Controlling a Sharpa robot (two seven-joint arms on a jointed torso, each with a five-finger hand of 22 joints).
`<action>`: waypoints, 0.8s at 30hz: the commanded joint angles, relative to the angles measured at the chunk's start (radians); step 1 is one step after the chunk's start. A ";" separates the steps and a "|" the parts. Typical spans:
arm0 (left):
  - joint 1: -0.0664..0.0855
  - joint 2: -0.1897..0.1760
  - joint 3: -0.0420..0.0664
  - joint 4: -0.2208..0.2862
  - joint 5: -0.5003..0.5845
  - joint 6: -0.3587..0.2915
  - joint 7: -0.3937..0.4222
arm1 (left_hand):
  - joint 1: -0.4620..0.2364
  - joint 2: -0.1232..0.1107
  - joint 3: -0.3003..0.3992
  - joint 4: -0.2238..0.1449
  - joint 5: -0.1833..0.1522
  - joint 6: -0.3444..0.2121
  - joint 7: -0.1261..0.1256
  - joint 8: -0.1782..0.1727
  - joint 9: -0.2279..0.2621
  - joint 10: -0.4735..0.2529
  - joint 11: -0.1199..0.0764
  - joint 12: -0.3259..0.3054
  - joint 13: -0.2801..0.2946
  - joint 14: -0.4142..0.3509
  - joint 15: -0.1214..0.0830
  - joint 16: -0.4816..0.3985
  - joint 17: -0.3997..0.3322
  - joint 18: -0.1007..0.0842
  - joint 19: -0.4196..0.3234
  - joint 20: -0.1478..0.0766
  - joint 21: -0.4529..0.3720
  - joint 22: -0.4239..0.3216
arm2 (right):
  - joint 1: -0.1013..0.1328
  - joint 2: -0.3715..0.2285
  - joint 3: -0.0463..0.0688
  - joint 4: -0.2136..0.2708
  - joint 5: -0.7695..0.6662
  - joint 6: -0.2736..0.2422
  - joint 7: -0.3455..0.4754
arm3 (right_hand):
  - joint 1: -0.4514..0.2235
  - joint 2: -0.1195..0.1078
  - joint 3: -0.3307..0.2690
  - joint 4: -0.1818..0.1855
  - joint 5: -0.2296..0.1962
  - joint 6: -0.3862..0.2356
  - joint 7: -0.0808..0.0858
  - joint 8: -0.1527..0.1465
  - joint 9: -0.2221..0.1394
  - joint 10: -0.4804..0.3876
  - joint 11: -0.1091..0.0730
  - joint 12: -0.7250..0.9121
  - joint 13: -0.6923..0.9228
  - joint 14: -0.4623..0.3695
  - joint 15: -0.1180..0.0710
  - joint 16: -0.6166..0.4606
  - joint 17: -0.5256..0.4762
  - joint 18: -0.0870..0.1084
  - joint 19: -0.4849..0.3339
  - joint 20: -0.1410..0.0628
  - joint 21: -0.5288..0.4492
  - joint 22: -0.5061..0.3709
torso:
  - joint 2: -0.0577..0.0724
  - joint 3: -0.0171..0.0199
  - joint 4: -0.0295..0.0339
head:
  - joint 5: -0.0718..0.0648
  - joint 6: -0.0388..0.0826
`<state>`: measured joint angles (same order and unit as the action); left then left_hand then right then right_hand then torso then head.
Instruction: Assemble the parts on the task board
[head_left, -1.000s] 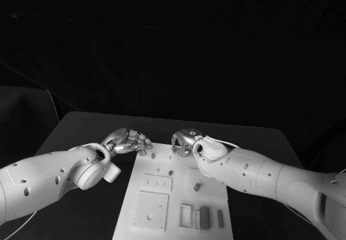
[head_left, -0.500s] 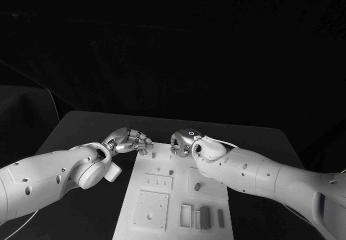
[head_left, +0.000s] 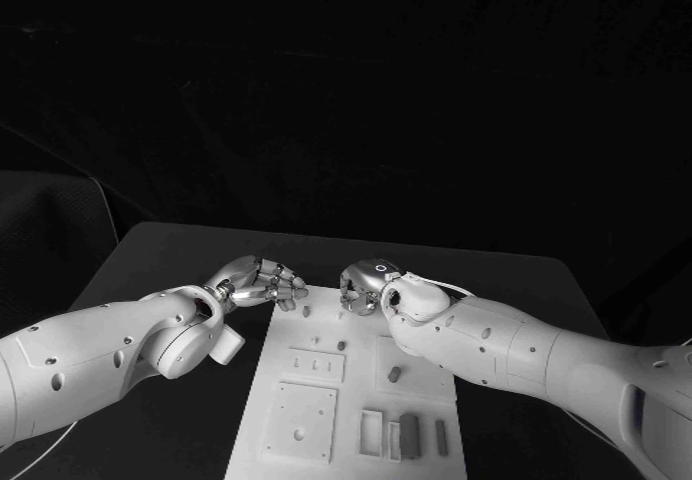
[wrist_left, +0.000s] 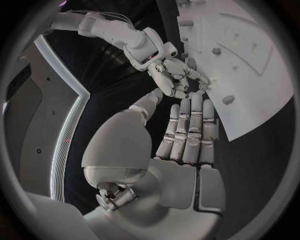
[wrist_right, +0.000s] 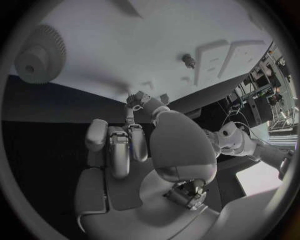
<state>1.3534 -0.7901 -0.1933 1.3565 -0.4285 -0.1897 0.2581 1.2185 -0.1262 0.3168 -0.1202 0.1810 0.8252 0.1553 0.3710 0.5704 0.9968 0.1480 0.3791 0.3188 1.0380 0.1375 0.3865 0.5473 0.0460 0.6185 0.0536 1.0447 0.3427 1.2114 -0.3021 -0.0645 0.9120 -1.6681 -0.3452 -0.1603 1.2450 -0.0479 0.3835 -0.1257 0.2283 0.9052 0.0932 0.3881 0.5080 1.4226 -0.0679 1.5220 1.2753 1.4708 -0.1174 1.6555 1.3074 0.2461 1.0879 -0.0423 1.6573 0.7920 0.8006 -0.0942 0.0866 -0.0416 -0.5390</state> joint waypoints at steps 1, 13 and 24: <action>0.001 0.002 0.001 0.002 0.007 -0.001 0.006 | 0.004 0.007 -0.003 0.005 0.006 -0.005 0.003 -0.006 -0.002 -0.007 0.000 -0.004 -0.001 0.002 -0.002 -0.005 0.002 0.013 0.002 0.000 -0.004 -0.002 | 0.000 0.003 0.000 0.006 -0.003 0.021 -0.010 | 0.002 0.003 0.001 0.007 0.003 0.059 0.054 0.003 -0.001 0.006 0.001 0.006 0.000 0.239 -0.001 0.135 0.355 0.016 0.005 -0.002 0.153 0.001 | 0.002 -0.0003 -0.0004 | 0.003 0.002; 0.001 0.001 0.001 0.001 0.009 -0.002 0.006 | 0.004 0.007 -0.003 0.005 0.005 -0.005 0.003 -0.007 -0.002 -0.007 0.000 -0.004 -0.001 0.002 -0.002 -0.005 0.002 0.013 0.002 0.000 -0.004 -0.002 | 0.000 0.002 0.000 -0.001 -0.006 0.014 -0.024 | 0.001 0.003 0.001 0.008 0.003 0.059 0.054 0.003 -0.002 0.006 0.001 0.005 -0.001 0.238 -0.001 0.134 0.352 0.016 0.005 -0.002 0.153 0.002 | 0.002 -0.0007 0.0001 | 0.001 0.006; 0.001 0.003 0.001 0.000 0.010 -0.002 0.004 | 0.004 0.007 -0.003 0.005 0.005 -0.005 0.003 -0.007 -0.002 -0.006 0.001 -0.005 -0.001 0.002 -0.003 -0.006 0.002 0.013 0.002 0.000 -0.004 -0.002 | 0.000 0.007 -0.001 -0.006 0.012 0.021 -0.017 | -0.009 -0.010 0.004 0.007 -0.004 0.016 0.052 -0.029 -0.017 0.000 0.000 -0.009 -0.020 0.233 0.000 0.130 0.341 0.016 0.007 -0.002 0.148 0.011 | 0.003 -0.0015 0.0000 | 0.003 0.007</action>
<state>1.3534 -0.7896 -0.1931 1.3553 -0.4259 -0.1898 0.2566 1.2185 -0.1262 0.3168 -0.1202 0.1810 0.8252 0.1553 0.3669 0.5696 0.9968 0.1479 0.3791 0.3188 1.0380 0.1375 0.3865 0.5480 0.0461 0.6185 0.0536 1.0447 0.3427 1.2122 -0.2982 -0.0651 0.9065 -1.6605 -0.3418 -0.1755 1.2401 -0.0528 0.3866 -0.1227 0.2275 0.8954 0.1072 0.3661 0.4946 1.4225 -0.0678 1.5164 1.2574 1.4724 -0.1158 1.6555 1.3073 0.2463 1.0904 -0.0444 1.6573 0.8015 0.8037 -0.0954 0.0862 -0.0392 -0.5320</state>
